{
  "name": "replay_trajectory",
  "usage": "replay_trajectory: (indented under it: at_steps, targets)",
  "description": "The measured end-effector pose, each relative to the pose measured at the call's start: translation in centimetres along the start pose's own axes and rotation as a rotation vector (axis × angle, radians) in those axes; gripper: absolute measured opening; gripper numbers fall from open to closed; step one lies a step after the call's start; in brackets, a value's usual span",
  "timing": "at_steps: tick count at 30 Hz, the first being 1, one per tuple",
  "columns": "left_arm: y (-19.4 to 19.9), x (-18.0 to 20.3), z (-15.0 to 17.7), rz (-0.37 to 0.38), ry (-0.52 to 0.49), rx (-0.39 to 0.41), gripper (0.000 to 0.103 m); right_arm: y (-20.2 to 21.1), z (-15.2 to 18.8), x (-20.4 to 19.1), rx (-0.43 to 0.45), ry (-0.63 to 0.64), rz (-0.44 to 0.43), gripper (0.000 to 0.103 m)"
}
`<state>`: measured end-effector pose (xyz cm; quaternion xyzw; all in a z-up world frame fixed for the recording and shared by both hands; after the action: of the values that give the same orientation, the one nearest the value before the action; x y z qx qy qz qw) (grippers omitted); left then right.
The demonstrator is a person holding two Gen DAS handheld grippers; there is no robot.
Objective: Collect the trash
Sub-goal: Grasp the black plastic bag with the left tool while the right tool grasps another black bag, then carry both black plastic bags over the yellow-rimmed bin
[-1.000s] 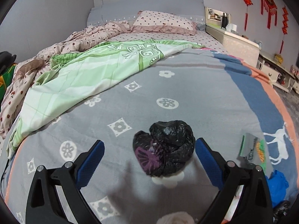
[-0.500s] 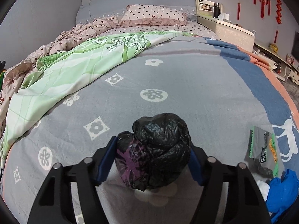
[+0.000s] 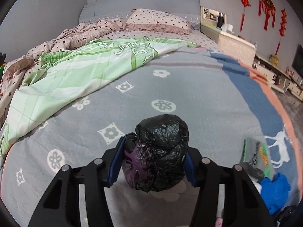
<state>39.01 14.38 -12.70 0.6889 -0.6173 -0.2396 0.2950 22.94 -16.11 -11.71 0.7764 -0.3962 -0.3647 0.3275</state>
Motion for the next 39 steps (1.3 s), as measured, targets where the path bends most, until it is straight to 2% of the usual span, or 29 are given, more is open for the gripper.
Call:
replay_trajectory:
  at_steps: [14, 18, 24, 29, 39]
  targets:
    - [7.4, -3.0, -0.5, 0.014, 0.047, 0.058, 0.052, 5.8, 1.8, 0.3, 0.079, -0.052, 0.003, 0.022]
    - [9.2, -3.1, -0.2, 0.023, 0.053, 0.069, 0.052, 6.6, 2.7, 0.7, 0.066, -0.064, 0.017, 0.022]
    - [11.5, -2.3, 0.3, 0.033, 0.034, 0.089, 0.052, 6.6, 4.8, 1.5, 0.028, -0.097, 0.045, 0.022]
    - [13.6, -1.7, 0.5, 0.043, 0.018, 0.105, 0.052, 8.0, 5.6, 1.9, 0.056, -0.115, 0.048, 0.022]
    - [18.6, 2.3, 0.6, 0.135, -0.033, 0.158, 0.052, 13.1, 5.9, 2.1, 0.167, -0.118, 0.067, 0.022]
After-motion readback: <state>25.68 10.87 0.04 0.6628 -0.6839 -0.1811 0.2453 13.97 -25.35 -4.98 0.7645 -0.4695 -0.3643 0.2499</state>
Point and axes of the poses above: each gripper's, at about its wrist camera, not at the fingertips, and y roughly against the way its jaws point, x to its right, z to its underside, the point moved 1 cm from there along -y, roughly the way its jaws point, and after that the axes turned 3 degrees about x, right-handed, at the moved point
